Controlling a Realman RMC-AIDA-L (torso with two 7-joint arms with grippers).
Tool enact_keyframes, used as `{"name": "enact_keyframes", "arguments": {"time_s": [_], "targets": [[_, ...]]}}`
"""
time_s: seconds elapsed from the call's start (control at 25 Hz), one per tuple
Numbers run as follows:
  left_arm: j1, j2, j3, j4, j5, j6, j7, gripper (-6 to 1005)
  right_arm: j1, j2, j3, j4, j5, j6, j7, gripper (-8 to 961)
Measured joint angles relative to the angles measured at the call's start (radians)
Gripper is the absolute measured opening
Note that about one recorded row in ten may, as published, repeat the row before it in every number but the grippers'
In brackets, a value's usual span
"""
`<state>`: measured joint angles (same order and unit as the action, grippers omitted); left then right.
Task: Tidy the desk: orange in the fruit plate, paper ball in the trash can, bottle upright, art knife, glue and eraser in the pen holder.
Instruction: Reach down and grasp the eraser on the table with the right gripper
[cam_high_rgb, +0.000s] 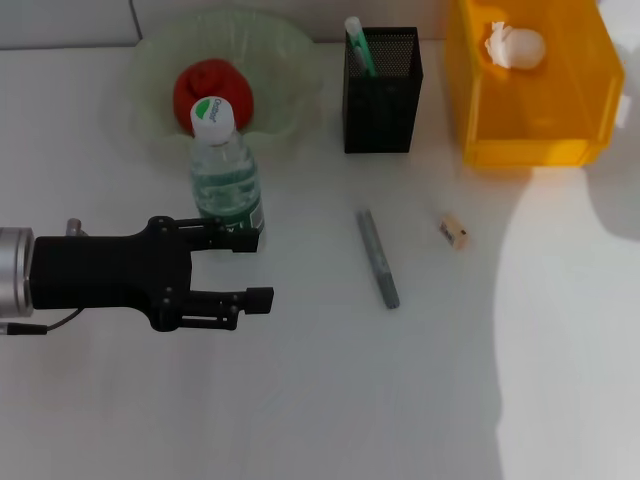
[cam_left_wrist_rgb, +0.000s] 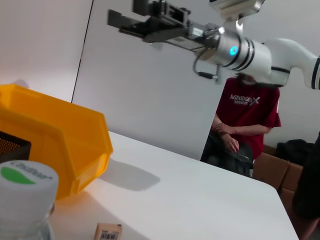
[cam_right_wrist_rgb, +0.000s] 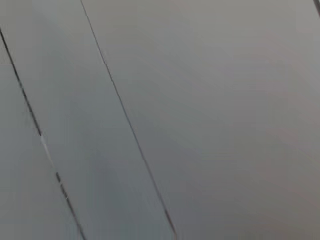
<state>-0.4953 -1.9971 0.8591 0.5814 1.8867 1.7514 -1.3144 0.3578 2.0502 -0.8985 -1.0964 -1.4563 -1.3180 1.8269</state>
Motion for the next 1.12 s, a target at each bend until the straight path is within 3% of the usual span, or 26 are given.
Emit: {"name": "enact_keyframes", "arguments": {"time_s": [0.08,0.16,0.2,0.24,0.4,0.44,0.48,0.56,0.6,0.64,0.76,0.92,1.12], "targets": [[0.0,0.0,0.0,0.0,0.0,0.002,0.001,784,-0.001,-0.001,0.036,-0.049,-0.069,-0.061,0.058,735],[0.0,0.002,0.001,0.001,0.005,0.002,0.003,784,0.022,-0.009,0.092,-0.182,-0.283,-0.244,0.235,753],[0.0,0.002,0.001,0.001,0.007,0.002,0.003,784,0.022,-0.009,0.092,-0.182,-0.283,-0.244,0.235,753],[0.0,0.002,0.002,0.002,0.007,0.004,0.003,784,0.052,-0.016,0.101,-0.269,-0.42,-0.342,0.332,753],[0.002,0.002,0.001,0.008,0.007,0.016,0.003,784,0.113,-0.019,0.089,-0.339,-0.607,-0.464,0.414,754],[0.005,0.0,0.0,0.019,0.006,0.026,0.003,784,0.167,-0.021,0.071,-0.349,-0.733,-0.548,0.452,754],[0.005,0.0,0.0,0.019,0.006,0.026,0.003,784,0.167,-0.021,0.071,-0.349,-0.733,-0.548,0.452,754],[0.006,-0.004,0.004,0.029,0.008,0.03,0.0,785,0.235,-0.016,0.006,-0.351,-0.913,-0.619,0.502,754],[0.006,-0.004,0.004,0.029,0.008,0.03,0.0,785,0.235,-0.016,0.006,-0.351,-0.913,-0.619,0.502,754],[0.002,-0.004,0.008,0.029,0.008,0.03,-0.001,785,0.263,-0.006,-0.077,-0.356,-1.015,-0.633,0.531,754],[-0.003,-0.006,0.01,0.029,0.008,0.03,0.0,785,0.293,0.01,-0.185,-0.36,-1.122,-0.627,0.566,753],[-0.005,-0.008,0.011,0.029,0.009,0.029,0.002,785,0.317,0.026,-0.243,-0.368,-1.178,-0.609,0.576,753],[-0.005,-0.009,0.012,0.029,0.009,0.029,0.002,785,0.35,0.027,-0.305,-0.351,-1.191,-0.537,0.605,753]]}}
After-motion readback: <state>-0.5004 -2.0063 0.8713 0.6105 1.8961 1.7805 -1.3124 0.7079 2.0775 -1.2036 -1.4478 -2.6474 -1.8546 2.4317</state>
